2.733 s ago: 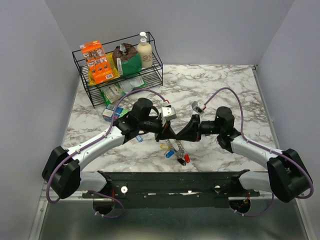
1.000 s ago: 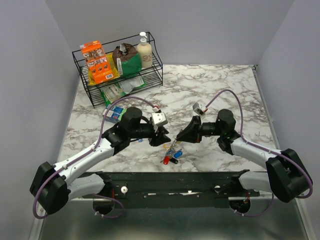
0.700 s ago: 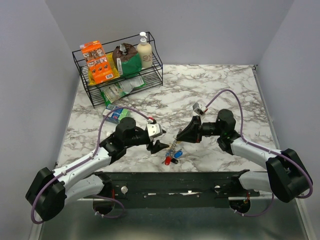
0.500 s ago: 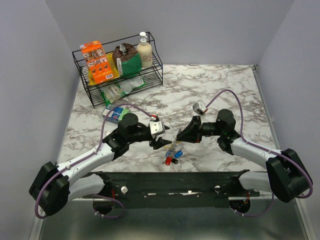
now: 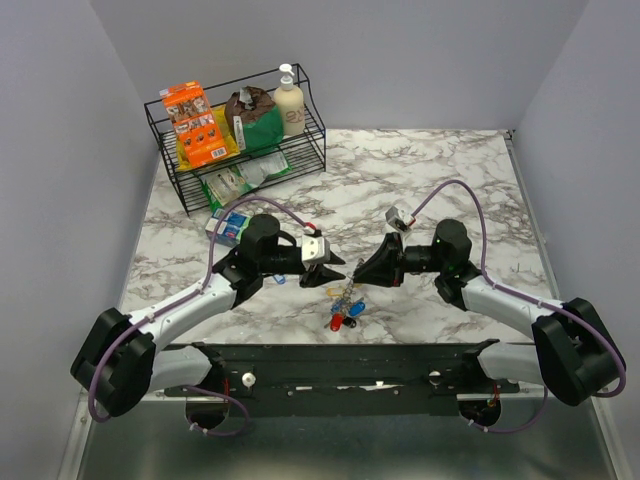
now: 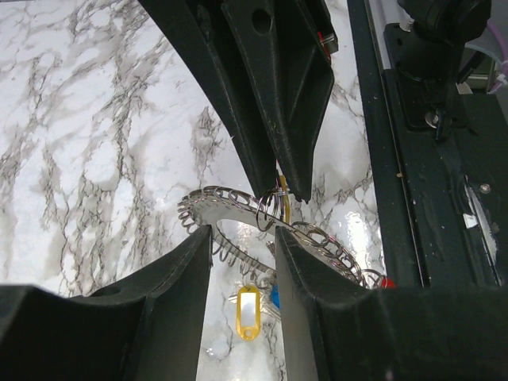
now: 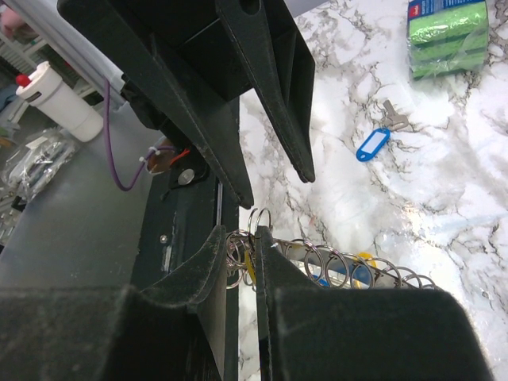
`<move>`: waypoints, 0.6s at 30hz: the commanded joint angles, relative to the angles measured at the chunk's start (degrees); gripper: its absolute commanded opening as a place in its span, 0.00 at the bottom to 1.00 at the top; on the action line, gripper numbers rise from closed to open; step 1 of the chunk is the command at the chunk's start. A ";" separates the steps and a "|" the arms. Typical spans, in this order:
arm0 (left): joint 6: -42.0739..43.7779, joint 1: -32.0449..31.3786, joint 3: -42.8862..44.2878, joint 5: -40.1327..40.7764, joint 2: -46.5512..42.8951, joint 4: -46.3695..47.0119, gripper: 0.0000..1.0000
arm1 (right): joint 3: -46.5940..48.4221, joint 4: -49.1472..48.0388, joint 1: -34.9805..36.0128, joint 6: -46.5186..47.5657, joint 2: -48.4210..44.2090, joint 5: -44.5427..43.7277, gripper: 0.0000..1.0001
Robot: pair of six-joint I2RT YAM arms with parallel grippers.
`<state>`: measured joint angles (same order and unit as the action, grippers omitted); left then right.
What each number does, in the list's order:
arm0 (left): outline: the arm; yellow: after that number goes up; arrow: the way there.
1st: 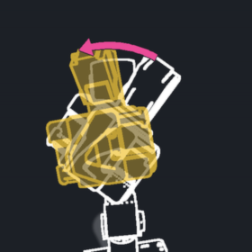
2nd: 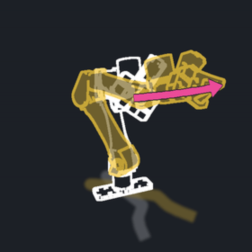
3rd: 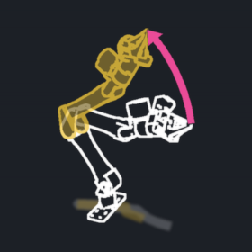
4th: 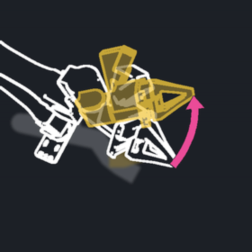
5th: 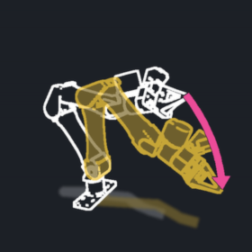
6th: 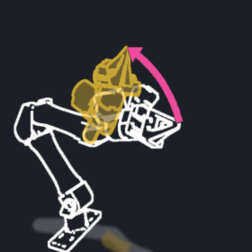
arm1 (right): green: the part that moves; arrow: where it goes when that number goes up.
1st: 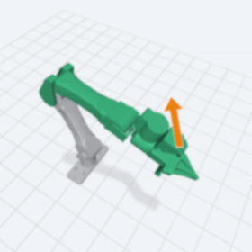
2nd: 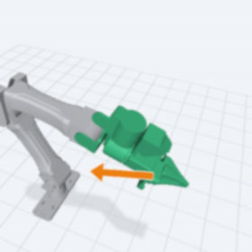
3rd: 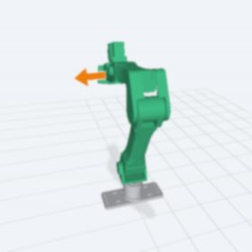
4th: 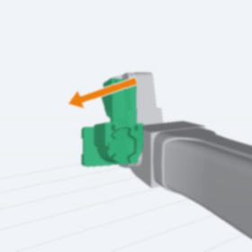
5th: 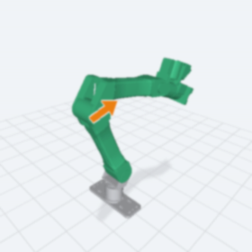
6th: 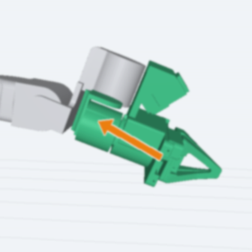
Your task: Put the keys on the keyring
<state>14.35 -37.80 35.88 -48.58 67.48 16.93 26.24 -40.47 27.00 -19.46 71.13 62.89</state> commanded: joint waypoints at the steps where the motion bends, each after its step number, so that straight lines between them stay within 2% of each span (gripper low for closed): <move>1: 0.15 0.45 1.82 -5.12 1.60 1.00 0.44 | -0.22 -1.10 0.15 1.09 -0.73 1.00 0.00; 7: 0.33 0.62 4.11 -7.23 4.41 -1.19 0.44 | -0.31 -0.84 0.24 1.18 -0.91 0.83 0.00; 18: 2.44 0.54 7.01 -7.67 6.79 -6.47 0.34 | -0.14 -0.14 0.15 1.62 -1.08 0.30 0.00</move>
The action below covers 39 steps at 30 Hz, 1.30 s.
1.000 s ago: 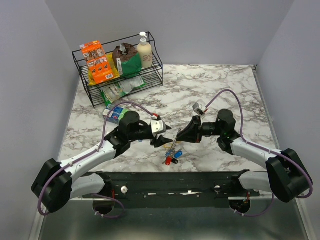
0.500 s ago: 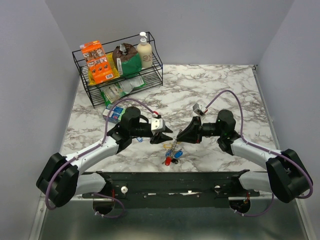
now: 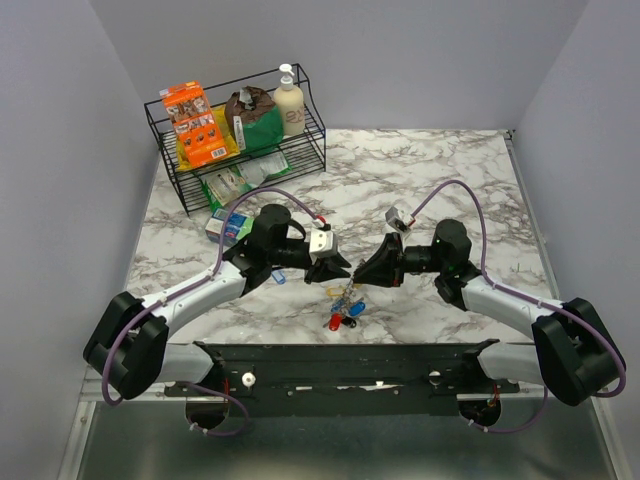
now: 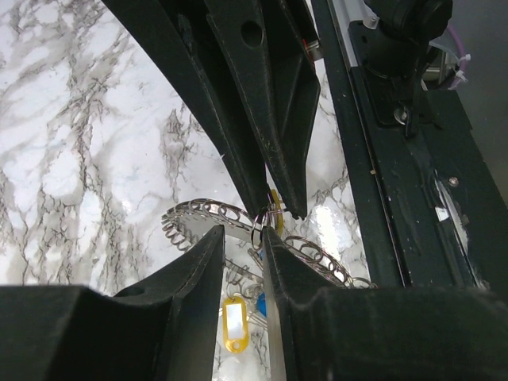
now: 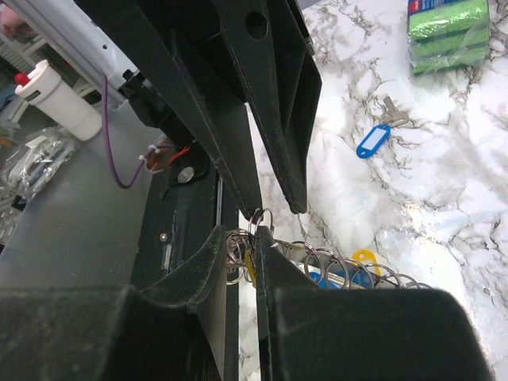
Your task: Put the keys on the keyring
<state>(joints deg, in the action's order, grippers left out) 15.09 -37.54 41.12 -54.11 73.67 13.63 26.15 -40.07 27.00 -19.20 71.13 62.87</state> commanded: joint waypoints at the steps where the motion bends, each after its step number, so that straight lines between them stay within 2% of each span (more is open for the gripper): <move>1: 1.61 0.36 1.59 -2.06 0.60 -3.26 0.34 | -0.05 -0.53 0.15 1.36 -1.08 0.32 0.00; 7: 0.47 0.36 1.06 -2.67 0.95 -1.94 0.34 | 0.04 -0.53 0.15 1.36 -0.65 0.32 0.00; 13: -1.46 0.27 1.50 -2.85 2.18 -0.27 0.27 | 0.13 -0.53 0.15 1.27 -0.56 0.32 0.00; 16: -1.99 0.36 1.59 -3.20 2.27 0.00 0.22 | 0.13 -0.18 0.15 1.45 -0.56 -0.12 0.00; 20: -2.35 0.27 1.42 -3.37 2.01 -0.27 0.07 | 0.22 -0.09 0.15 1.36 -0.47 -0.38 0.00; 23: -2.87 0.27 0.63 -3.02 1.30 0.17 0.00 | 0.39 0.17 0.24 1.36 -0.30 -0.38 0.00; 30: -7.53 0.36 -1.92 -2.58 -0.10 7.72 0.00 | 0.48 0.87 0.24 1.36 -0.47 -0.91 0.03; 35: -8.32 0.36 -2.63 -1.27 -0.46 8.78 0.00 | 0.39 2.45 0.24 1.80 -0.99 -1.87 0.07; 39: -8.15 0.27 -2.98 -0.56 -0.63 8.96 0.00 | -0.40 4.91 0.15 2.06 -3.28 -5.21 0.21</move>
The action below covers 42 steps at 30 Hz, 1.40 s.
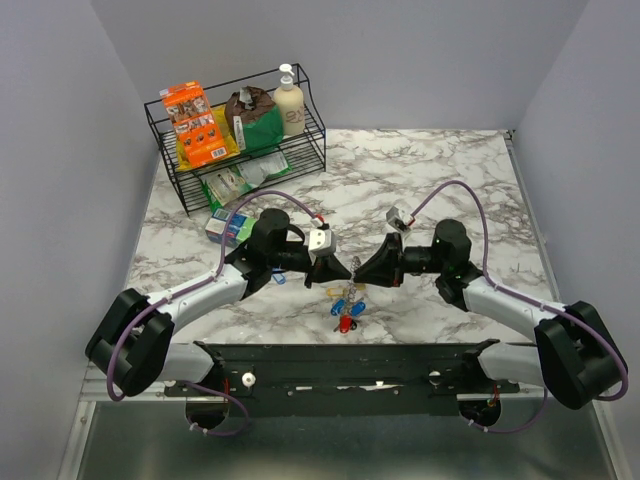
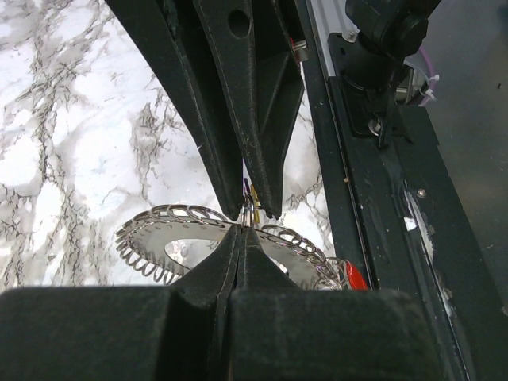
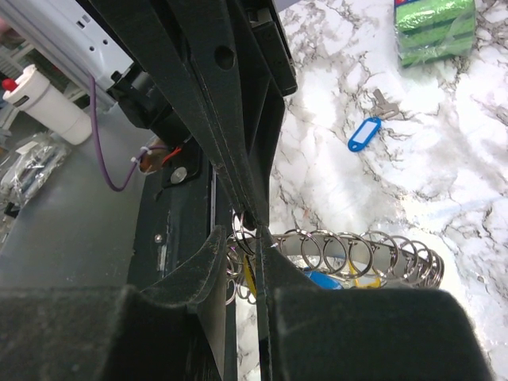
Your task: Put the keys on the keyring
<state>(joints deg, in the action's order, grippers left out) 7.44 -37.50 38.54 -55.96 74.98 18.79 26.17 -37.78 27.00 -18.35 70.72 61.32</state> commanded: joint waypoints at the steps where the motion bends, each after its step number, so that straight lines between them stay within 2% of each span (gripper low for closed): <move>1: -0.41 0.23 -0.31 1.30 -1.94 3.89 0.00 | -0.68 3.32 0.15 1.56 -3.74 -4.36 0.32; 3: 0.11 0.23 -0.14 1.21 -1.77 3.54 0.00 | -1.21 5.86 0.15 2.61 -6.45 -6.99 0.42; 4: 0.20 0.23 0.04 1.21 -1.77 3.54 0.00 | -1.21 7.09 0.24 3.31 -7.43 -7.79 0.52; 6: 0.55 0.32 0.39 1.03 -1.51 3.36 0.00 | -1.39 9.91 0.15 4.64 -9.88 -9.72 0.59; 7: 0.56 0.32 0.48 0.95 -1.24 3.45 0.00 | -1.56 10.44 0.15 4.72 -10.59 -10.25 0.66; 13: 0.73 0.23 1.09 0.42 -0.63 3.01 0.00 | -2.27 12.38 0.15 5.34 -13.85 -13.85 0.82; 18: 1.26 0.23 1.36 -0.20 -1.15 1.52 0.00 | -2.62 11.85 0.24 5.78 -14.56 -16.14 0.88; 28: 2.40 0.32 1.88 -2.22 -2.47 -1.56 0.00 | -2.71 10.10 0.15 6.92 -14.47 -16.85 0.93; 42: 1.52 0.32 2.41 -3.54 -2.74 -2.61 0.00 | -1.65 6.41 0.24 5.78 -7.71 -12.02 0.93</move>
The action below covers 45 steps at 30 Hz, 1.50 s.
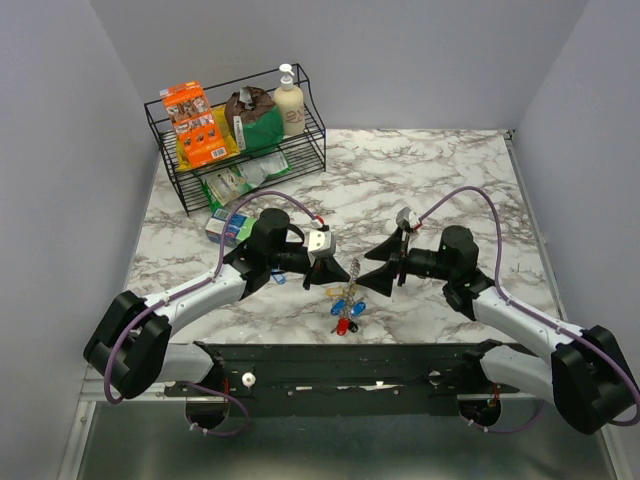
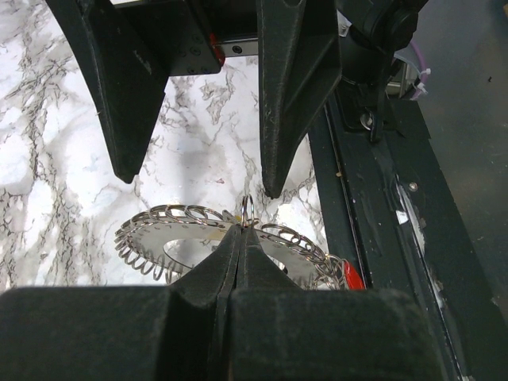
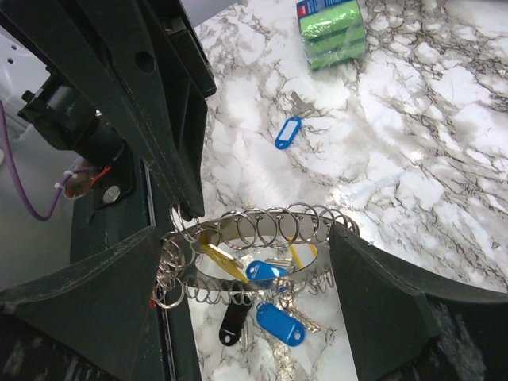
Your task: Put the keys on the keyring
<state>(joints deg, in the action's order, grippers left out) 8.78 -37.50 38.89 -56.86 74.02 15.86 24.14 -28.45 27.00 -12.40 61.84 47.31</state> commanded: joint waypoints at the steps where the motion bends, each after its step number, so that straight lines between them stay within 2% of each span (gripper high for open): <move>1: 0.10 0.23 2.06 -2.64 -1.77 0.40 0.00 | 0.38 -3.19 0.33 -0.34 1.52 2.08 0.93; 3: -0.07 0.32 2.15 -2.82 -1.68 0.40 0.00 | 0.29 -3.81 0.33 -0.69 2.22 2.17 0.93; 10: -1.04 0.23 2.06 -2.29 -1.51 0.84 0.00 | 1.96 -4.60 0.59 -2.27 6.35 5.16 0.79; 21: -2.01 0.32 2.06 -1.85 -1.24 1.28 0.00 | 2.84 -4.34 0.86 -3.77 5.57 5.07 0.67; 26: -1.48 0.32 2.24 -1.24 -1.68 0.40 0.00 | 2.84 -2.06 0.86 -2.89 3.02 3.67 0.67; 32: -1.04 0.32 2.59 -1.15 -1.95 -0.65 0.00 | 2.49 0.85 0.94 -0.69 -0.49 1.30 0.77; 37: -1.04 0.23 2.68 -1.06 -2.21 -0.74 0.00 | 2.40 0.06 1.12 -0.95 -0.59 3.48 0.78; 40: -1.04 0.23 2.77 -1.15 -2.04 -0.65 0.00 | 2.75 0.15 1.65 -0.78 0.12 4.63 0.77; 45: -1.04 0.32 2.85 -1.06 -2.04 -0.91 0.00 | 3.63 1.29 2.53 -0.26 1.00 5.16 0.67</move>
<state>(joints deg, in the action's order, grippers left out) 7.29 -37.45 39.75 -57.43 73.43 14.00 25.45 -28.51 28.67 -13.85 62.13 50.81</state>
